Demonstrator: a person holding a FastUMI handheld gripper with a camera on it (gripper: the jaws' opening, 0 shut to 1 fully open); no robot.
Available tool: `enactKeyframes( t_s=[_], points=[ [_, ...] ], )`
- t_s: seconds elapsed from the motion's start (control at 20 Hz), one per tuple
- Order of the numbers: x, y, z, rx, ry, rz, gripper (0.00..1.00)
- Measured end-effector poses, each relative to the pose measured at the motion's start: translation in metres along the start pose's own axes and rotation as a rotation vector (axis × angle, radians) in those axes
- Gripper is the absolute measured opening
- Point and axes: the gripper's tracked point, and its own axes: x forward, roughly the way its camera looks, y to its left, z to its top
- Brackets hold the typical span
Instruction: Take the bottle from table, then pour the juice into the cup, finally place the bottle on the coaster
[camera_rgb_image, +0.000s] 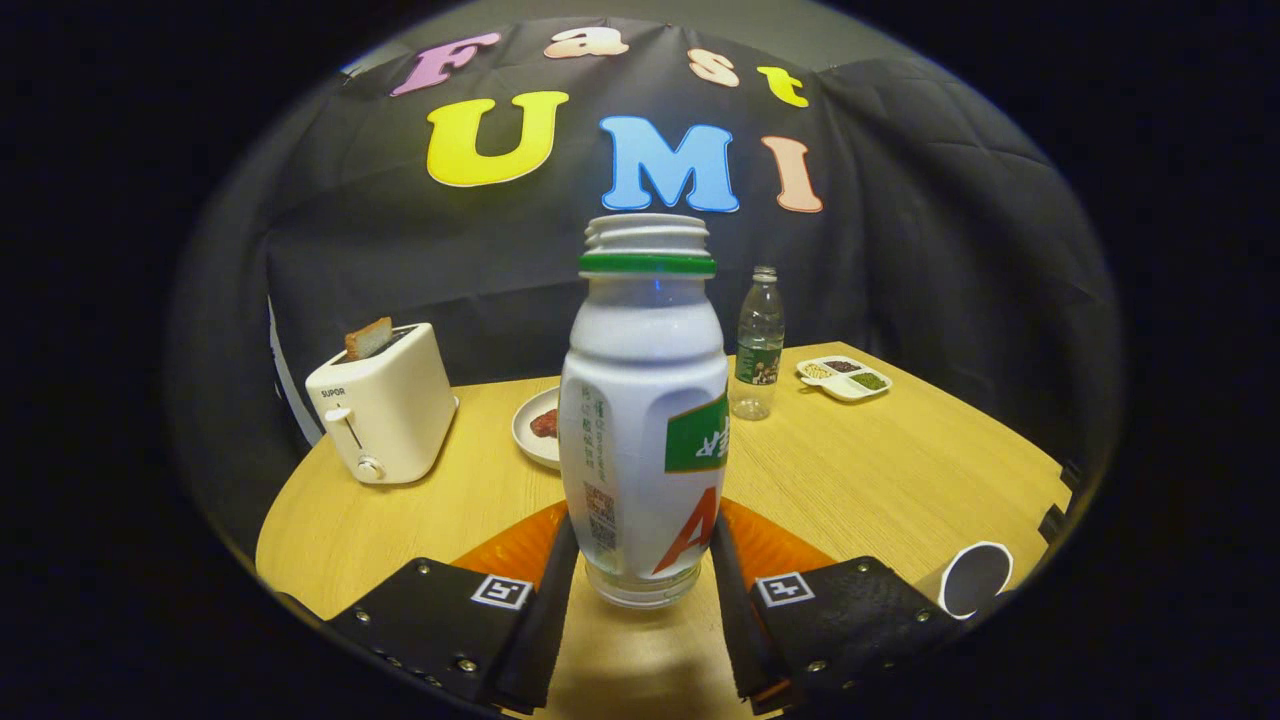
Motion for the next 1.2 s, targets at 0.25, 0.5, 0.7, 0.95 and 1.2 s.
enactKeyframes(
  t_s=[0.25, 0.5, 0.7, 0.95, 1.2],
  points=[
    [0.031, -0.003, -0.002, -0.012, -0.014, -0.028, 0.66],
    [0.059, -0.006, -0.010, -0.073, -0.006, -0.040, 0.67],
    [0.083, 0.002, -0.008, -0.127, -0.021, -0.031, 0.67],
    [0.105, 0.000, -0.014, -0.137, -0.021, -0.039, 0.67],
    [0.108, -0.001, -0.017, -0.152, -0.025, -0.035, 0.67]
  ],
)
